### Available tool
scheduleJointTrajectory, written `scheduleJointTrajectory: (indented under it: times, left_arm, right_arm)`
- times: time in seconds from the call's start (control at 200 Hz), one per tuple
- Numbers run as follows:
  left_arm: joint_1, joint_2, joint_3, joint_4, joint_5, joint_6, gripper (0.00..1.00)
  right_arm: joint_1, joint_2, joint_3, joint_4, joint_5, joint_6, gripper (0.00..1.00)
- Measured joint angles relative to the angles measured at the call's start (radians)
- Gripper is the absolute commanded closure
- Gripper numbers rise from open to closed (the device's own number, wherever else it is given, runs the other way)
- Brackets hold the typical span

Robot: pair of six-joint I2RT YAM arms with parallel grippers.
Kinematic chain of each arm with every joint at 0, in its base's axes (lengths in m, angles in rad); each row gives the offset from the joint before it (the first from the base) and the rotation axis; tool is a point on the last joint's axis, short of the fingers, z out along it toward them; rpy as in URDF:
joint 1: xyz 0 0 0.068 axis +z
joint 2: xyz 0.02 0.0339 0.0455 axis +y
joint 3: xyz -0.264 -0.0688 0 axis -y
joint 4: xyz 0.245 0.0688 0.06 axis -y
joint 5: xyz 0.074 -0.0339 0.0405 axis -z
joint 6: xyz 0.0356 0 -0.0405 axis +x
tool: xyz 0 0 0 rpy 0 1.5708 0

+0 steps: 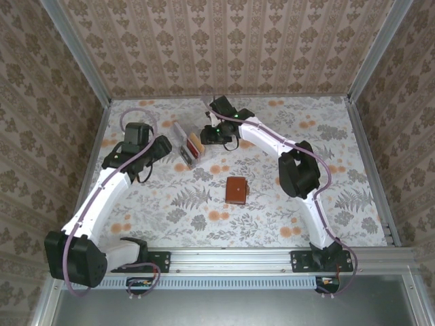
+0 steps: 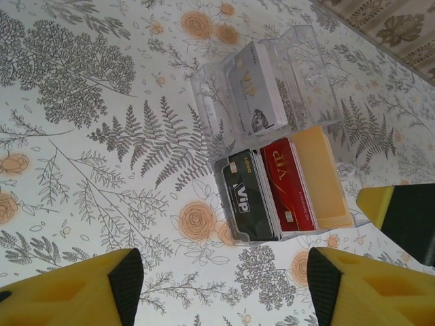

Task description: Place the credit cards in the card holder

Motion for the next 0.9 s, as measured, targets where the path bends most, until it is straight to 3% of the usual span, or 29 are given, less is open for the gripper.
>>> scheduleJointTrajectory:
  times: [0.475, 0.755, 0.9]
  left_arm:
    - [0.035, -0.032, -0.043, 0.035, 0.050, 0.000, 0.31]
    - [0.040, -0.032, -0.052, 0.042, 0.074, 0.000, 0.31]
    - [0.040, -0.025, -0.056, 0.056, 0.092, 0.000, 0.31]
  right_arm:
    - [0.004, 0.060, 0.105, -0.100, 0.066, -0.124, 0.84]
    - [-0.001, 0.053, 0.117, -0.163, 0.130, -0.330, 0.87]
    - [-0.027, -0.010, 0.032, -0.180, 0.166, -0.449, 0.90]
